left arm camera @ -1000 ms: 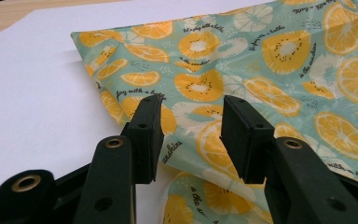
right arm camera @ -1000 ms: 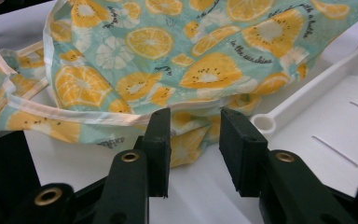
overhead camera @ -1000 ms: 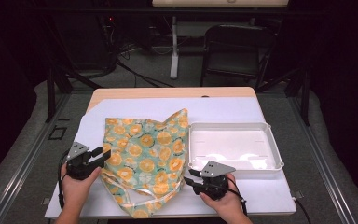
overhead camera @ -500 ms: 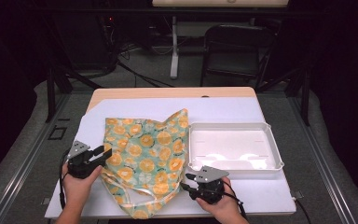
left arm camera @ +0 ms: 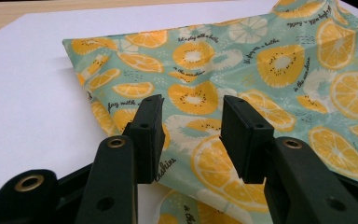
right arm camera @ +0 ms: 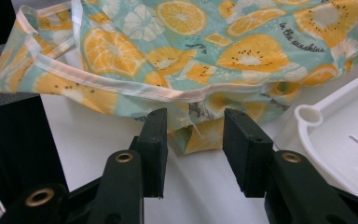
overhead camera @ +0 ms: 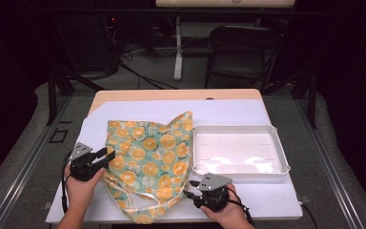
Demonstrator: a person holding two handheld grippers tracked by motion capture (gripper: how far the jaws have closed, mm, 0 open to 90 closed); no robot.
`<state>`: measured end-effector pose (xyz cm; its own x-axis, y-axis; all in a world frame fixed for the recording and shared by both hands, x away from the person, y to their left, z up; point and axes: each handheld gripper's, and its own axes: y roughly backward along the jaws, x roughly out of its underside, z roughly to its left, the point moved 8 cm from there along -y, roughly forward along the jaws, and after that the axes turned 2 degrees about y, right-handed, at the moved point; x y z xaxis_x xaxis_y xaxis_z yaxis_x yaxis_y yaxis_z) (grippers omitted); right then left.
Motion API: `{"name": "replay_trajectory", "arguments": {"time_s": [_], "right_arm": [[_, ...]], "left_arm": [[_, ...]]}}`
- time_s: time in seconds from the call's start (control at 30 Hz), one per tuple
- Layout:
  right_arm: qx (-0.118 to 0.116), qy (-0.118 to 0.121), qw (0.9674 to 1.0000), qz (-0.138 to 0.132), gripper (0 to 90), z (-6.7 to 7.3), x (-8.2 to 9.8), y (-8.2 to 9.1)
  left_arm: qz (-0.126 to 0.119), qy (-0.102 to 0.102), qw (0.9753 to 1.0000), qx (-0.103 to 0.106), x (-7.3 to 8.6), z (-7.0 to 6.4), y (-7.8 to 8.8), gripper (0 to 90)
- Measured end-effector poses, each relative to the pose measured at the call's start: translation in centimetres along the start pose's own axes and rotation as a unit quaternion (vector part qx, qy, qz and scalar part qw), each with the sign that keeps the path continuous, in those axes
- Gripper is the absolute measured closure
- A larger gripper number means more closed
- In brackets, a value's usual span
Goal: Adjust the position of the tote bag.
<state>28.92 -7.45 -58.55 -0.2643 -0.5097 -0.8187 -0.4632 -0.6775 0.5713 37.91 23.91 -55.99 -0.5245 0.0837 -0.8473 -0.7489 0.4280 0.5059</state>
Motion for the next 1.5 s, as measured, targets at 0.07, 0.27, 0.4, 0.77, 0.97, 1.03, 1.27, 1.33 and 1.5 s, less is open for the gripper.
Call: {"name": "replay_trajectory", "arguments": {"time_s": [0.07, 0.27, 0.4, 0.77, 0.97, 1.03, 1.27, 1.33, 1.5], "right_arm": [[-0.002, 0.002, 1.0000, -0.001, 60.1, 0.1, 0.0, 0.1], [-0.014, 0.013, 0.9998, -0.002, 59.2, 0.8, -0.1, 0.3], [-0.021, 0.027, 0.9994, -0.001, 58.3, 1.1, -0.1, 0.5], [-0.031, 0.049, 0.9983, 0.007, 55.6, 1.8, 0.1, 0.2], [-0.024, 0.062, 0.9977, 0.013, 53.4, 1.8, 0.3, -0.1], [-0.023, 0.067, 0.9974, 0.016, 52.7, 2.0, 0.4, -0.3], [-0.009, 0.081, 0.9965, 0.019, 51.5, 2.1, 0.4, -0.7], [-0.002, 0.080, 0.9967, 0.014, 51.5, 2.1, 0.3, -0.8], [0.017, 0.079, 0.9968, -0.001, 50.9, 1.8, -0.2, -0.7]], "left_arm": [[0.001, 0.000, 1.0000, 0.000, 0.0, 0.0, 0.0, 58.9], [-0.003, 0.001, 1.0000, 0.002, -0.2, -0.1, -0.2, 58.9], [0.000, 0.000, 1.0000, 0.003, -0.2, -0.1, -0.2, 58.9], [0.000, 0.000, 1.0000, 0.005, -0.2, -0.2, -0.4, 58.8], [-0.002, 0.000, 1.0000, 0.005, -0.3, -0.2, -0.4, 58.8], [-0.001, -0.001, 1.0000, 0.005, -0.2, -0.2, -0.4, 58.8], [0.001, -0.002, 1.0000, 0.007, -0.2, -0.4, -0.5, 58.8], [0.003, -0.004, 1.0000, 0.006, -0.1, -0.4, -0.5, 58.7], [0.003, -0.008, 1.0000, 0.004, 0.0, -0.4, -0.3, 58.7]]}}
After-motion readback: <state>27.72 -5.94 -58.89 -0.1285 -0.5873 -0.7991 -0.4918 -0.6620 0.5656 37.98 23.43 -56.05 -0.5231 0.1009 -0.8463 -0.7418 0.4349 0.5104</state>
